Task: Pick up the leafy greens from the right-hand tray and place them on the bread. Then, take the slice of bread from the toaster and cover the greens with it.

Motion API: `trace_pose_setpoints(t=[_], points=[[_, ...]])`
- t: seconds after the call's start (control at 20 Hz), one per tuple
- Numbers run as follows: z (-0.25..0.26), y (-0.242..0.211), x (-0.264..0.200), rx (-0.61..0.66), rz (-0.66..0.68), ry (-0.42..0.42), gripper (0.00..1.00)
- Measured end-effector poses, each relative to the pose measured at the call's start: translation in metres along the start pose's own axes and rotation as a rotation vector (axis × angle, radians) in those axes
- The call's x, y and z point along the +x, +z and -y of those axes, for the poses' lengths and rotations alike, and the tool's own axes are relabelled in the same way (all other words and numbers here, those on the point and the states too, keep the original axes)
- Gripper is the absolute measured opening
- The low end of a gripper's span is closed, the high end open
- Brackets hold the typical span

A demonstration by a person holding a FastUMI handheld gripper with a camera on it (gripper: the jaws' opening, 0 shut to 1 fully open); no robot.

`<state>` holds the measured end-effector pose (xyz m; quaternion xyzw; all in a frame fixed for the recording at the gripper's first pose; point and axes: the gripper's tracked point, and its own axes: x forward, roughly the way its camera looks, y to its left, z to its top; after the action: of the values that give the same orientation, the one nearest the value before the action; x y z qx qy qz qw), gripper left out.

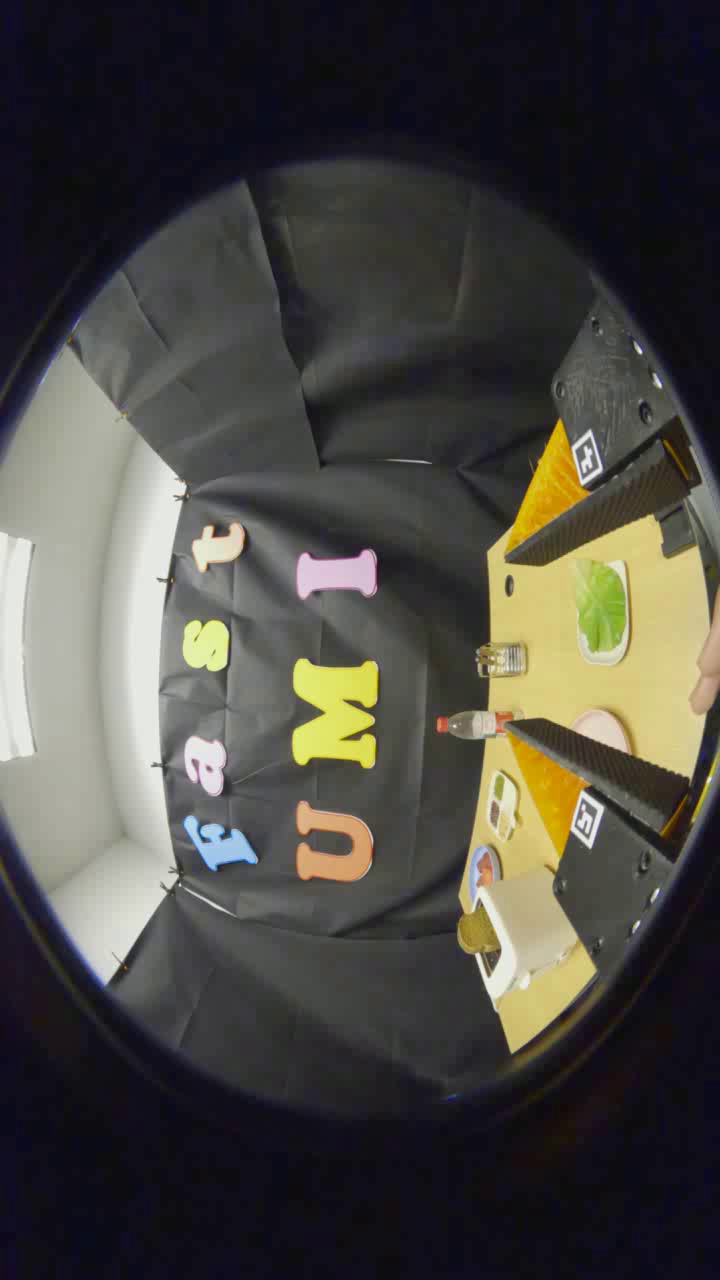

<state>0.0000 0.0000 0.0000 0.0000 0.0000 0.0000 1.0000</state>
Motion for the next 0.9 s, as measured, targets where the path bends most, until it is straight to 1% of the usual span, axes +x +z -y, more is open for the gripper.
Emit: trace_pose_setpoints(t=[0.2,0.55,0.7,0.9], points=[[0.01,0.0,0.005,0.013,-0.003,-0.018,0.94],[0.014,-0.006,0.021,0.014,-0.013,-0.025,0.94],[0.015,-0.011,0.045,0.021,-0.026,-0.011,0.94],[0.03,-0.03,0.098,0.039,-0.073,-0.007,0.94]])
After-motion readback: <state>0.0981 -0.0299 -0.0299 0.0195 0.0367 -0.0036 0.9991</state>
